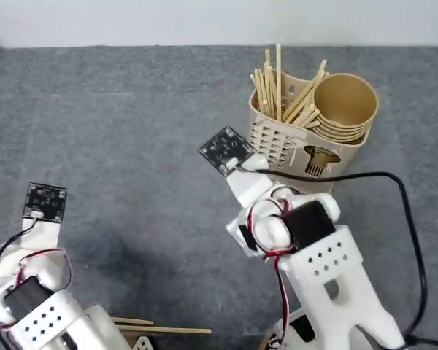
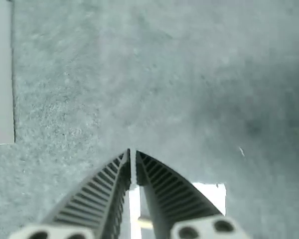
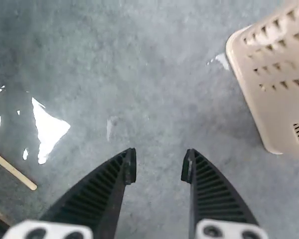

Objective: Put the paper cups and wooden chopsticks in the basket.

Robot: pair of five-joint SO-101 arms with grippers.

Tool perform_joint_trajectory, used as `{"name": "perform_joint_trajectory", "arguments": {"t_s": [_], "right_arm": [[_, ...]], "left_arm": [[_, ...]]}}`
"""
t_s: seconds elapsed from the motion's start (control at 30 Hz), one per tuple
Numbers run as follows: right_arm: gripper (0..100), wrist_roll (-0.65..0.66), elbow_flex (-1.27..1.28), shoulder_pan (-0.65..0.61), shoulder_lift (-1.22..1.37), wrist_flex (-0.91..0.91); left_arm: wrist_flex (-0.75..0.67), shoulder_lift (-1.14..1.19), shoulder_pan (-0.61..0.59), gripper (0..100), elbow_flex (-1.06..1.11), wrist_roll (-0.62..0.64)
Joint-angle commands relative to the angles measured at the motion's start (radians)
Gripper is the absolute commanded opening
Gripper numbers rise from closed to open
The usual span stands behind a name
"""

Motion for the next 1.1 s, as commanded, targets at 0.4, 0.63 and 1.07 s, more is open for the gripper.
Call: {"name": "perform_joint_trajectory", "arguments": {"t_s": [0.4, 0.63, 1.07], "right_arm": [[16.5, 0.012, 0.147, 0.025, -0.280, -0.048], [16.5, 0.012, 0.150, 0.024, -0.295, -0.048], [16.5, 0.012, 0.150, 0.024, -0.297, -0.050]], "left_arm": [[0.250, 0.003, -0.206, 6, -0.107, 0.035], [0.255, 0.364, -0.262, 6, -0.237, 0.035], [0.264, 0.996, -0.456, 6, -0.503, 0.031]]}}
